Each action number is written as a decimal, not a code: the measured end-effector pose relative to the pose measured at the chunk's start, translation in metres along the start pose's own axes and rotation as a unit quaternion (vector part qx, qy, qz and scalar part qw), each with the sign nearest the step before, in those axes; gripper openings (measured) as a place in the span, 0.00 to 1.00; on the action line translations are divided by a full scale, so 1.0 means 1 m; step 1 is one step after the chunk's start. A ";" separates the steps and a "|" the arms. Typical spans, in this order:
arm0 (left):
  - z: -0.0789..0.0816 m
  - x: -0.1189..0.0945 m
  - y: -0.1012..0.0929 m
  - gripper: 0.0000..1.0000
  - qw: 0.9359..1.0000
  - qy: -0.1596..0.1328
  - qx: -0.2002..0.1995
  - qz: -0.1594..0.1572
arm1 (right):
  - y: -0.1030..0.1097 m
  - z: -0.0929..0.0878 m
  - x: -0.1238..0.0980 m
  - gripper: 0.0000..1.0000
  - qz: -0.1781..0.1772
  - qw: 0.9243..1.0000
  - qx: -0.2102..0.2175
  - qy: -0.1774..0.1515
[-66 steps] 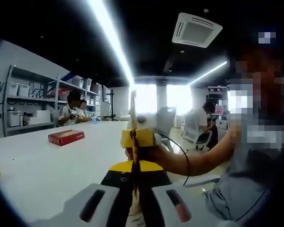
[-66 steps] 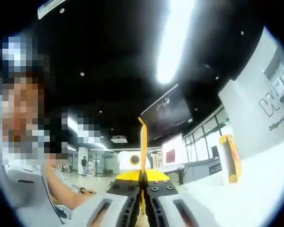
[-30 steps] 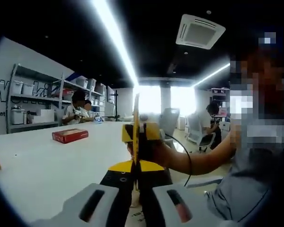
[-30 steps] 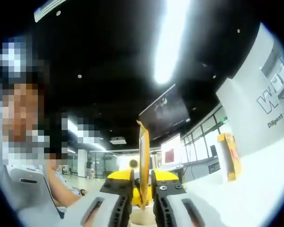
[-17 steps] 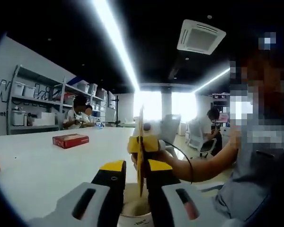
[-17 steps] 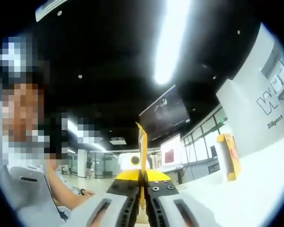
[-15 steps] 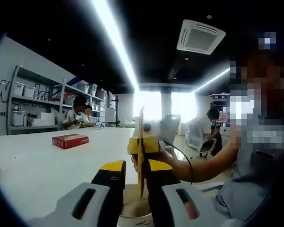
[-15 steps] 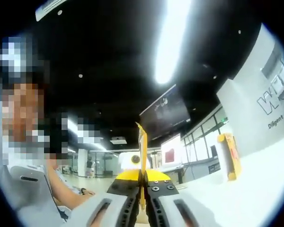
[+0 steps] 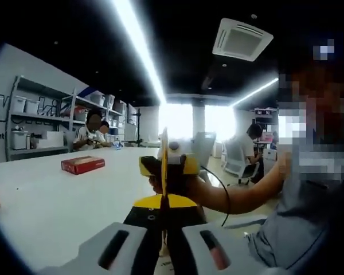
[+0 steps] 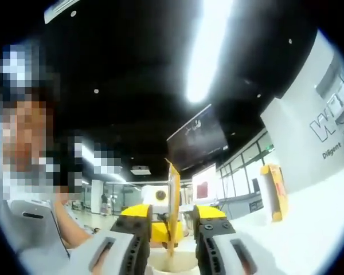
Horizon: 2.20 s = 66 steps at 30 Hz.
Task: Tear open the coffee pouch, take out the coffee, and pour the coffee from the pouch into the cup
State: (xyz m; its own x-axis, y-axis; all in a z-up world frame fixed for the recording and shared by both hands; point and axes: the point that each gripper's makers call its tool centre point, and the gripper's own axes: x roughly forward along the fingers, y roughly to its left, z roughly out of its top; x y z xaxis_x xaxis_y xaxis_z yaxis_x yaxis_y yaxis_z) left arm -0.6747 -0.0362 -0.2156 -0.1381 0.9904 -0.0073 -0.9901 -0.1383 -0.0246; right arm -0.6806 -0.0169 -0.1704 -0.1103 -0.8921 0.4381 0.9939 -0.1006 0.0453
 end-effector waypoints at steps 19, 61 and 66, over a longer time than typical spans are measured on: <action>-0.007 0.005 -0.001 0.03 1.000 0.003 -0.001 -0.002 | -0.004 0.014 -0.009 0.01 -0.022 0.999 0.019 -0.031; -0.001 0.006 -0.005 0.41 0.999 -0.014 0.033 0.021 | 0.008 0.007 -0.001 0.01 0.001 1.000 -0.015 0.000; 0.018 -0.015 -0.011 0.36 0.998 -0.018 0.052 0.030 | 0.008 0.006 0.000 0.01 -0.001 1.000 -0.021 0.004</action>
State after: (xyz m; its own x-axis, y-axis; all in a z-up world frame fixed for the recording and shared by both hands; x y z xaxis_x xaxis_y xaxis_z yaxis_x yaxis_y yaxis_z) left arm -0.6621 -0.0497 -0.1976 -0.1968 0.9800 0.0300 -0.9770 -0.1986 0.0779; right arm -0.6723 -0.0156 -0.1645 -0.1122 -0.8955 0.4306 0.9927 -0.1201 0.0089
